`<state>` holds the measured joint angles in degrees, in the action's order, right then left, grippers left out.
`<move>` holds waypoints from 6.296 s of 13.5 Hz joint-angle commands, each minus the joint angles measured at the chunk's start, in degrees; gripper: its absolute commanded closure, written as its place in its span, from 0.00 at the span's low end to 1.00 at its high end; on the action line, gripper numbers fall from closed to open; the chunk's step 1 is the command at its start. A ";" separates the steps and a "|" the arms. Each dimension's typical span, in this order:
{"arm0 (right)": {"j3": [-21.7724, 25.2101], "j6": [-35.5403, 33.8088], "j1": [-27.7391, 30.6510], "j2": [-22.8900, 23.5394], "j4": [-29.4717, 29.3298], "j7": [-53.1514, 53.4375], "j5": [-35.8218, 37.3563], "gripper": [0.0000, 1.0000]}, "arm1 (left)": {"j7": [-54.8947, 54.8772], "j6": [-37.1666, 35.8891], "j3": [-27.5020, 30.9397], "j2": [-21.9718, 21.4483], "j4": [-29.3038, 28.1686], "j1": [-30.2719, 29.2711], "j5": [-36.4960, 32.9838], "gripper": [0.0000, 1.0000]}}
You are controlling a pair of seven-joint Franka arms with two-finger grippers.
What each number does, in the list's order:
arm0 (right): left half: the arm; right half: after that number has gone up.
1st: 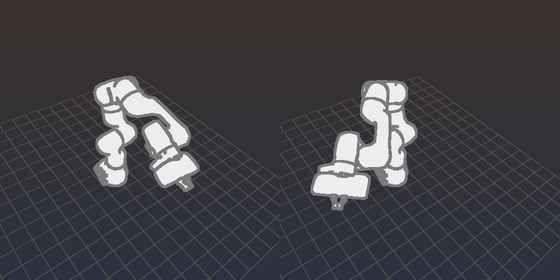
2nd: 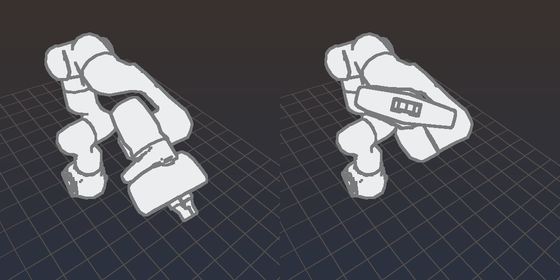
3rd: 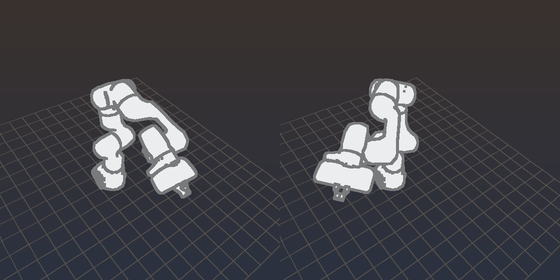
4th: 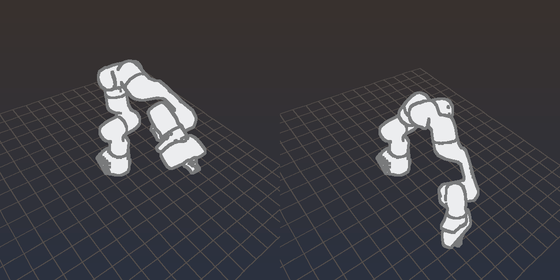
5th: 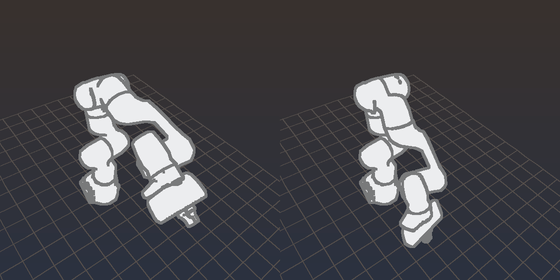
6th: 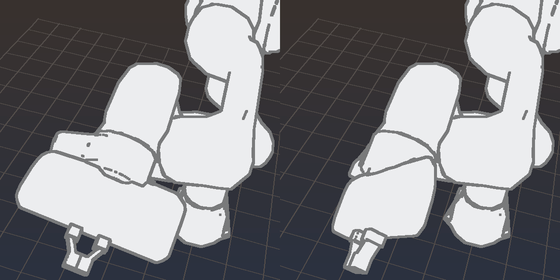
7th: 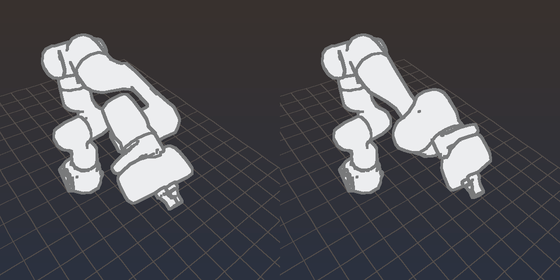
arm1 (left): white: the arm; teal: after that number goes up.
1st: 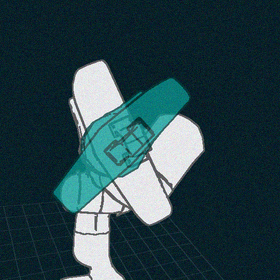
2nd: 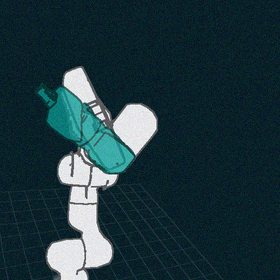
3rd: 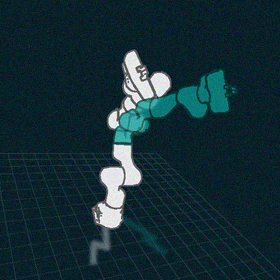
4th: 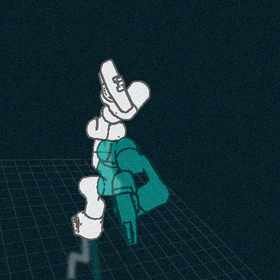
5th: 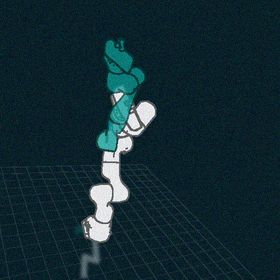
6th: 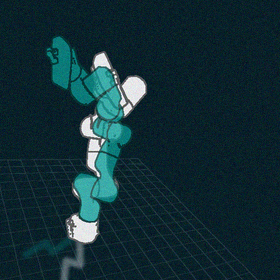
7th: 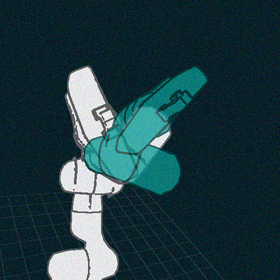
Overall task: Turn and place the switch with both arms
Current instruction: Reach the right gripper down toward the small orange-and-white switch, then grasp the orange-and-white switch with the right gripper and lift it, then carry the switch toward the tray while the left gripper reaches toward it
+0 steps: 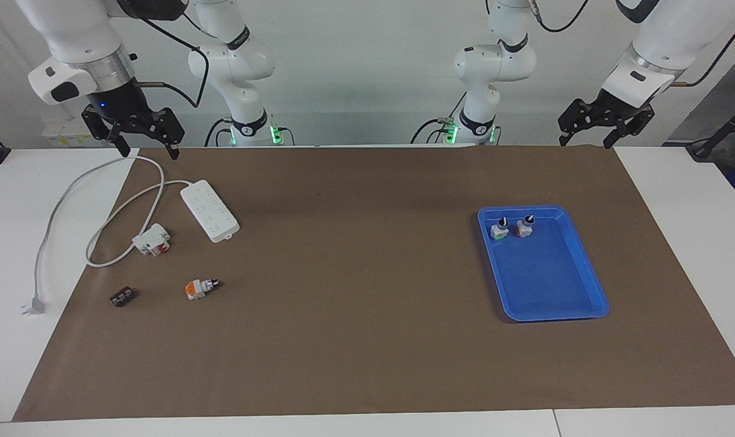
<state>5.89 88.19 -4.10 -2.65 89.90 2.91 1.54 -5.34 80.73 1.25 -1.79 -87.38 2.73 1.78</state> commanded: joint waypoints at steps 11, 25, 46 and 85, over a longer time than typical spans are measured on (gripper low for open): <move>0.08 1.71 -0.21 -1.65 2.03 -0.28 0.39 0.00 | 0.33 -0.04 0.33 -1.55 -1.66 0.26 -0.37 0.00; 0.44 34.76 1.72 6.41 18.21 75.36 -5.99 0.00 | 0.33 -0.04 0.33 -1.55 -1.66 0.26 -0.37 0.00; 0.00 42.93 5.07 28.93 13.90 67.40 -18.15 0.04 | 0.33 -0.04 0.33 -1.55 -1.66 0.26 -0.37 0.00; -23.65 24.38 -6.36 7.66 4.76 88.23 -43.20 1.00 | -0.29 14.70 -0.82 -7.34 -15.26 6.48 35.55 0.05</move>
<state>-17.33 112.14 -11.35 5.14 94.69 90.62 -41.30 -5.25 89.13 0.07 -4.64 -94.84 6.35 33.72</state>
